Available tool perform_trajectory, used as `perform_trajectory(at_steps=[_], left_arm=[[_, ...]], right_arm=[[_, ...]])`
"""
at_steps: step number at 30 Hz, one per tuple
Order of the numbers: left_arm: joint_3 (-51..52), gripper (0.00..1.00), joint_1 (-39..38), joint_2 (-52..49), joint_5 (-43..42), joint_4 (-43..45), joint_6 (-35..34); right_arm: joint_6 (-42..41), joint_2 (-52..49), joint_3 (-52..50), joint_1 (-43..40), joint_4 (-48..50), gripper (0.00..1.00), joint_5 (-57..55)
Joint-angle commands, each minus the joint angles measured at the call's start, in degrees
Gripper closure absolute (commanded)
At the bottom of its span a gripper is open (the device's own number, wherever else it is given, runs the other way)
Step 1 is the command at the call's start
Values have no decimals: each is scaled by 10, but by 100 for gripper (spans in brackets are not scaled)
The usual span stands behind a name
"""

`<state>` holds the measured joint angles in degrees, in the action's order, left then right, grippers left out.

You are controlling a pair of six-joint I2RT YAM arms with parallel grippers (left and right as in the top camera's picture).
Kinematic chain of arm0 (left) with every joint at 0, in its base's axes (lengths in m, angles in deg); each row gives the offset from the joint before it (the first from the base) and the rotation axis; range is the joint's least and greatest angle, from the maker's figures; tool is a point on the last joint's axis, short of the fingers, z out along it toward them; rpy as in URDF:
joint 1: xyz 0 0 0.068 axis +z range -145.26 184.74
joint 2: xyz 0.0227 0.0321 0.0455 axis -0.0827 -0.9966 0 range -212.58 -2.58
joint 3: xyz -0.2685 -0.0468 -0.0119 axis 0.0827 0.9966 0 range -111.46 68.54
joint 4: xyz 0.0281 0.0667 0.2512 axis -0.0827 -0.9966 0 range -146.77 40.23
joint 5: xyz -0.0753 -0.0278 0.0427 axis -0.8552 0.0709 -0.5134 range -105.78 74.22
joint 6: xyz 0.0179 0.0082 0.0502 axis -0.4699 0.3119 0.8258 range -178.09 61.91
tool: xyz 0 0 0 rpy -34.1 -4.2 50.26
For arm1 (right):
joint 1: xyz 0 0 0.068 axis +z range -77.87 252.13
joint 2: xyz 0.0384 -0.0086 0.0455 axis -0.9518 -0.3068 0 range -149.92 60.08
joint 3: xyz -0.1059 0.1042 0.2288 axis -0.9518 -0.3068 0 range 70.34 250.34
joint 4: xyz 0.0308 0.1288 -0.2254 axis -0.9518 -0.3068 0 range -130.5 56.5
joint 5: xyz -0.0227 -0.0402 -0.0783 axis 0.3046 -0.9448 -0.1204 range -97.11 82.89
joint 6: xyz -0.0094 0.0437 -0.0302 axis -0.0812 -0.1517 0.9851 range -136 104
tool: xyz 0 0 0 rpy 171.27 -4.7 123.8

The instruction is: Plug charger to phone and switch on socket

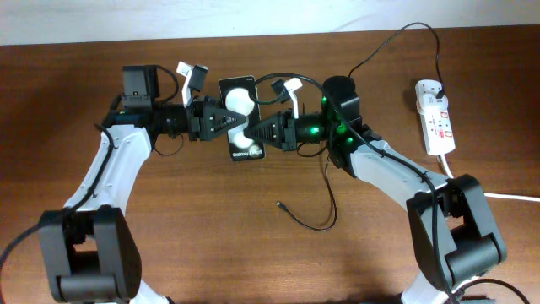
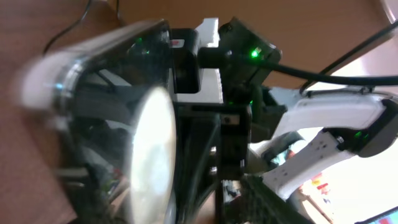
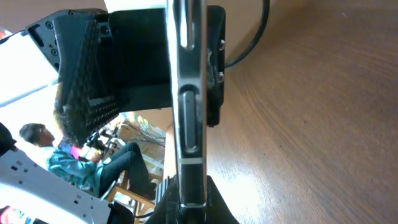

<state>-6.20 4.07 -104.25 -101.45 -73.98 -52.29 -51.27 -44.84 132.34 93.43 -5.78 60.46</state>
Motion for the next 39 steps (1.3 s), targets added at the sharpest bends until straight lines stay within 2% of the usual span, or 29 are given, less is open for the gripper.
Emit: perform_trajectory(at_steps=[1,4,6,7,8,9,10,12,13,14,15,17,19,22,25,32,34,35,36,37,39], left_arm=[[-15,70,-25,54,-45,11,10],[-14,99,-31,59,-45,16,9],[-14,100,-31,59,-45,17,-6],[-14,100,-31,59,-45,17,-12],[-14,100,-29,59,-37,17,-12],[-14,100,-29,59,3,16,-12],[-14,100,-29,59,69,9,-12],[-14,100,-29,59,177,-26,-12],[-14,100,-33,59,309,-76,-12],[-14,100,-47,59,455,-126,-12],[-14,100,-57,59,530,-155,-12],[-13,100,-81,58,631,-198,-21],[-12,100,-120,57,737,-226,-78],[-3,100,-173,55,843,-235,-140],[13,100,-206,27,861,-231,-172],[15,100,-218,-85,861,-234,-182],[15,85,-219,-85,861,-233,-182],[15,91,-219,-85,861,-232,-182],[15,92,-218,-85,861,-232,-182],[15,100,-219,-85,860,-232,-182],[15,100,-218,-85,859,-232,-182]], right_arm=[[-4,1,5,0,-4,96,-22],[5,1,5,0,3,96,-22],[20,1,5,0,13,96,-22],[20,1,5,0,15,88,-22],[21,1,5,-1,15,73,-22],[20,1,5,-7,17,50,-19],[20,1,5,-20,17,38,-13],[23,1,5,-49,4,32,7],[41,1,5,-64,-28,27,15],[94,1,5,-79,-108,25,12],[160,1,5,-84,-208,24,-8],[220,1,5,-82,-348,24,-74],[231,21,5,-83,-443,23,-118],[290,71,5,-82,-594,22,-241],[306,85,5,-82,-713,19,-355],[306,85,5,-82,-727,16,-368],[306,85,5,-82,-727,15,-368],[306,85,5,-82,-726,14,-368],[306,85,5,-82,-725,14,-368],[306,85,5,-82,-725,13,-368],[319,85,5,-82,-726,13,-368]])
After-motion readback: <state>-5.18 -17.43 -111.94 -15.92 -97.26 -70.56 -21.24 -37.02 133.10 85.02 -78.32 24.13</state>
